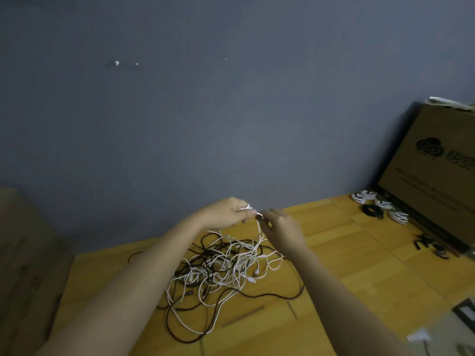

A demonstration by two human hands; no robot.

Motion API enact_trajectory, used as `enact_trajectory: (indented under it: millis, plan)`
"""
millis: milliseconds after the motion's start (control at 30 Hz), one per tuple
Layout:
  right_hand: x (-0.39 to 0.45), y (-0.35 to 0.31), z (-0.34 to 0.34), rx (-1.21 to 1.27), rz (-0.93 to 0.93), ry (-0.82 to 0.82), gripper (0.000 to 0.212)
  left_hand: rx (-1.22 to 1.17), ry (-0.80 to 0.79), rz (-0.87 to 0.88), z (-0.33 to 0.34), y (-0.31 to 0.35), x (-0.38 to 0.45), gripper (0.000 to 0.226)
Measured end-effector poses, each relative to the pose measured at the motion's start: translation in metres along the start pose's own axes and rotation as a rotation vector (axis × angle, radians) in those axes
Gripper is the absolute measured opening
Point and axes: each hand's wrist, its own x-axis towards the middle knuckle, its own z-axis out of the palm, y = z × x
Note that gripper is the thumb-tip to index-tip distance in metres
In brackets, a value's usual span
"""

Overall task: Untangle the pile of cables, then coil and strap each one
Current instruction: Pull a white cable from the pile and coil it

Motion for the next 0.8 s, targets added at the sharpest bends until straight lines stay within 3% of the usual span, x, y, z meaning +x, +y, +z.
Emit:
enact_trajectory:
  millis: [100,167,233,267,300,400,467,567,633,700,800]
  plan:
    - [0.007,0.008,0.005,0.083,0.207,-0.347,0.026,-0.215,0.124,0.023,-0.010,0.007,0.004,0.033]
    - [0.026,0.006,-0.011,0.285,0.329,-0.326,0.024,-0.303,0.262,0.033,-0.026,0.015,0.014,0.034]
    - [0.058,-0.002,-0.039,0.563,0.383,-0.115,0.019,-0.288,0.368,0.057,-0.046,0.027,0.028,0.035]
    - [0.076,-0.008,-0.056,0.651,0.354,-0.087,0.013,-0.299,0.407,0.081,-0.058,0.036,0.034,0.036]
    - [0.091,-0.014,-0.071,0.699,0.304,-0.129,0.008,-0.342,0.446,0.108,-0.070,0.045,0.040,0.036]
    - [0.119,-0.031,-0.091,0.694,0.255,-0.407,0.025,-0.431,0.533,0.180,-0.102,0.074,0.056,0.037]
    - [0.121,-0.037,-0.089,0.721,0.268,-0.515,0.023,-0.412,0.554,0.215,-0.118,0.090,0.062,0.037]
    - [0.122,-0.038,-0.084,0.639,0.246,-0.326,0.010,-0.458,0.581,0.249,-0.136,0.105,0.065,0.036]
    - [0.135,-0.038,-0.097,0.535,0.202,-0.139,0.012,-0.494,0.615,0.262,-0.148,0.113,0.065,0.034]
    - [0.159,-0.049,-0.123,0.662,0.165,0.126,0.017,-0.547,0.703,0.286,-0.166,0.120,0.066,0.034]
    - [0.188,-0.068,-0.171,1.058,0.119,0.475,0.023,-0.493,0.794,0.292,-0.191,0.122,0.070,0.034]
